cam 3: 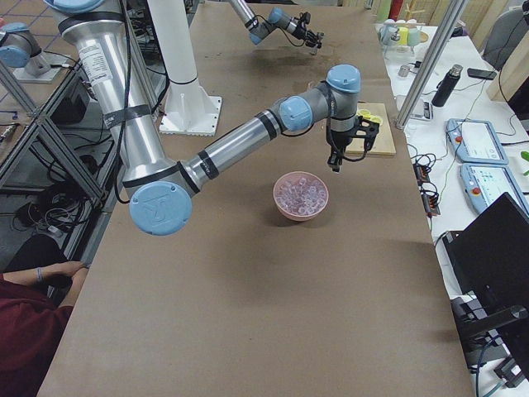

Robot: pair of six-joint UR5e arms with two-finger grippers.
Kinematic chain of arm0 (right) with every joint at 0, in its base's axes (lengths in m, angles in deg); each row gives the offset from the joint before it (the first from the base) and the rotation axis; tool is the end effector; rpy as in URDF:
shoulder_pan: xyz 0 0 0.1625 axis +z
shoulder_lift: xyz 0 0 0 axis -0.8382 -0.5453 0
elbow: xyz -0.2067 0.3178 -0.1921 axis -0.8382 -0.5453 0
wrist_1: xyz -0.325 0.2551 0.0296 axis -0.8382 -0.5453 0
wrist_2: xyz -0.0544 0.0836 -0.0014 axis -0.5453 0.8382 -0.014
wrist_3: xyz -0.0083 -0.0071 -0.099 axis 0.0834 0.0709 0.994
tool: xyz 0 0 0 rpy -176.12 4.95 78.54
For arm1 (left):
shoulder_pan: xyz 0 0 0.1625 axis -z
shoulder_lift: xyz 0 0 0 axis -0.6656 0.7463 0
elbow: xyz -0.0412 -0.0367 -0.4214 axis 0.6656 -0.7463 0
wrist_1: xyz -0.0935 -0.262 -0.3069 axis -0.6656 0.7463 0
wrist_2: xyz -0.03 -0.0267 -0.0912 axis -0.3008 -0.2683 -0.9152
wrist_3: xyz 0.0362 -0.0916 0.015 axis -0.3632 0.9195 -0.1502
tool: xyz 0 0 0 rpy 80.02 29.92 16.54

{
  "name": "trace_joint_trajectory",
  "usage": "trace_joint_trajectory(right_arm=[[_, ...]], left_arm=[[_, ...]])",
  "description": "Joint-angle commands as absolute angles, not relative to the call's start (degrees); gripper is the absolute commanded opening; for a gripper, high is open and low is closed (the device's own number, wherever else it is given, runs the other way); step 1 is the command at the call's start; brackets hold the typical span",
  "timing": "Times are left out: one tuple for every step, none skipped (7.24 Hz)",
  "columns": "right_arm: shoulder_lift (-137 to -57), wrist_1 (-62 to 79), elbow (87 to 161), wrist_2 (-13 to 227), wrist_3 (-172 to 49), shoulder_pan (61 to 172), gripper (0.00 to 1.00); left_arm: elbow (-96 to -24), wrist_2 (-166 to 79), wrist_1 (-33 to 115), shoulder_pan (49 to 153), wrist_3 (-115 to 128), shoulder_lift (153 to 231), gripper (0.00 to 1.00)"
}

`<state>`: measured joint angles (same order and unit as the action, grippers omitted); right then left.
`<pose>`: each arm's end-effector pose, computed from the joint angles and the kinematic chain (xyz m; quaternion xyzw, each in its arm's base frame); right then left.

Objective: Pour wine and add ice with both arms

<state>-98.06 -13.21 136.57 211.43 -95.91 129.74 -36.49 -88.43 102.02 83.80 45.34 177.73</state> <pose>-0.1042 -0.5809 0.3714 0.0022 -0.3802 0.1946 0.9042 0.2797 -0.4854 0.6399 0.4847 0.3290 -0.1548 0.7955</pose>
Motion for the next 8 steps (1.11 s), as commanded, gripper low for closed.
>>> trace_joint_trajectory(right_arm=[[-98.1, -13.2, 136.6, 211.5, -95.9, 129.9, 0.23], [-98.1, -13.2, 136.6, 211.5, -95.9, 130.0, 0.23], [-98.1, -13.2, 136.7, 211.5, -95.9, 130.2, 0.23], [-98.1, -13.2, 136.7, 211.5, -95.9, 130.3, 0.23], [-98.1, -13.1, 136.7, 211.5, -95.9, 130.4, 0.23], [-98.2, -13.0, 136.7, 211.5, -95.9, 130.7, 0.23], [-98.4, -13.1, 137.1, 211.5, -95.9, 130.7, 0.23], [-98.5, -13.0, 137.2, 211.5, -95.9, 130.7, 0.23]], left_arm=[[-36.4, -88.5, 102.1, 83.8, 45.5, 177.7, 0.0], [-36.4, -88.6, 102.3, 83.8, 45.5, 177.8, 0.0], [-36.7, -88.7, 102.4, 83.9, 45.5, 178.6, 0.0], [-36.8, -88.7, 102.3, 84.1, 45.5, 179.9, 0.0], [-37.8, -89.3, 101.7, 85.2, 45.9, 182.1, 0.0], [-38.4, -90.2, 101.6, 85.7, 46.2, 184.0, 0.0], [-39.4, -92.6, 100.7, 86.8, 46.2, 185.8, 0.0], [-42.0, -93.1, 98.6, 86.8, 46.2, 186.7, 0.0]])
